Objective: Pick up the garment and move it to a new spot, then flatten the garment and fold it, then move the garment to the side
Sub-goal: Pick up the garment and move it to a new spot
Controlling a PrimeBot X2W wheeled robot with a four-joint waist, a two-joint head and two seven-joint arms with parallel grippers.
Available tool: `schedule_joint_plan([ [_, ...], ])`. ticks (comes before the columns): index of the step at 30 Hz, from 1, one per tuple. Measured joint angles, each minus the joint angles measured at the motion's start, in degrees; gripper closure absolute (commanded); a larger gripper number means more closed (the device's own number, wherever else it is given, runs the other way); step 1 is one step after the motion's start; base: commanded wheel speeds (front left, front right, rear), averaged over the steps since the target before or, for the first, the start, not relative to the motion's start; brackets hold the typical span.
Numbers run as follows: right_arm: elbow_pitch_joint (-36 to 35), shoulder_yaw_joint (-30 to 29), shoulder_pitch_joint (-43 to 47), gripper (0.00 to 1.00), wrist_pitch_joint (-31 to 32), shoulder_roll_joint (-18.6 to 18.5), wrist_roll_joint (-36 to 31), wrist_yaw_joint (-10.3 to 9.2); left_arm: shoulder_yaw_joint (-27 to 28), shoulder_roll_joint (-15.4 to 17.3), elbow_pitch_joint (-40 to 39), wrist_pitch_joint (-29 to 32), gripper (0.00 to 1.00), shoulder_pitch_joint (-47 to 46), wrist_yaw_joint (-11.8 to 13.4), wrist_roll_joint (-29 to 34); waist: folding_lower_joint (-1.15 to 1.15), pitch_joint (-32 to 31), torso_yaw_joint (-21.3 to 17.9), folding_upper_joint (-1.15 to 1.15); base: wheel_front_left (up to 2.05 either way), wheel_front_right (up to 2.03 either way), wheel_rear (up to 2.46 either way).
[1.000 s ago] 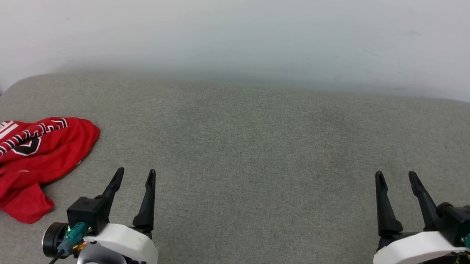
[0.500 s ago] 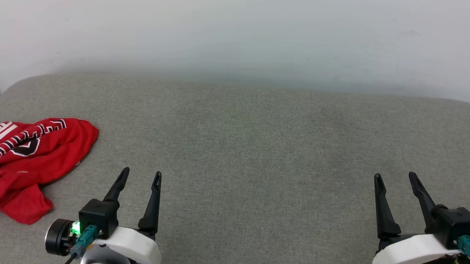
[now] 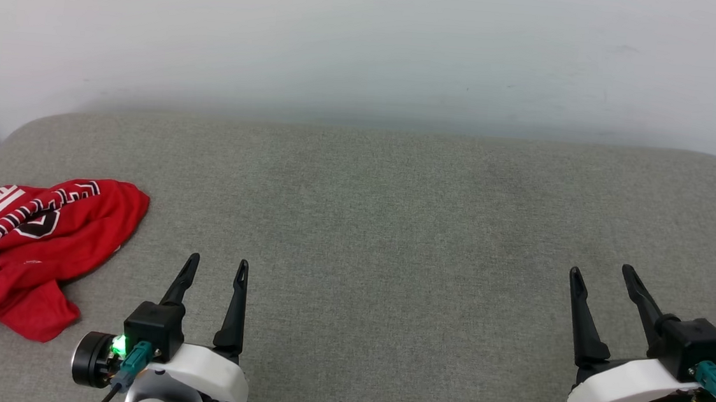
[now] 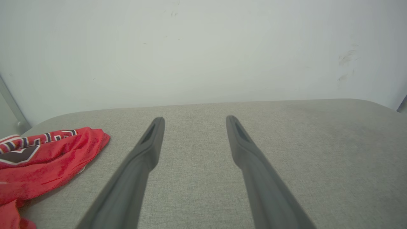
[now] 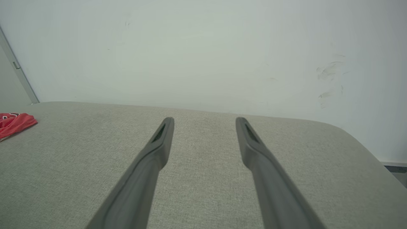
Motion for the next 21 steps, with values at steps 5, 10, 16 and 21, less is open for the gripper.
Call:
schedule_joint_plan([
  [5, 0.0, 0.07, -0.01, 0.0, -0.02, 0.0, 0.05, 0.0, -0.16, -0.11, 0.31, 0.0, 0.0, -0.04, 0.08, -0.09, 0.0, 0.09, 0.26, 0.0, 0.0, 0.0, 0.0],
  [10, -0.65, 0.29, 0.01, 0.0, -0.03, 0.0, -0.11, 0.0, -0.57, -0.23, 0.65, -0.01, 0.0, -0.43, 0.24, -0.23, 0.0, 0.19, 1.84, 0.0, 0.0, 0.0, 0.0],
  [16, -2.12, 1.33, 0.31, 0.0, 0.35, 0.02, -0.19, 0.0, -0.43, -0.35, 1.02, -0.01, 0.0, -0.94, 0.56, -0.91, 0.0, 0.49, 5.76, 0.0, 0.0, 0.0, 0.0],
  [21, -2.92, 2.22, 0.61, 0.0, 0.81, 0.03, -0.18, 0.0, 0.16, -0.36, 0.97, -0.01, 0.0, -1.43, 0.79, -1.07, 0.0, 0.71, 10.26, 0.0, 0.0, 0.0, 0.0],
])
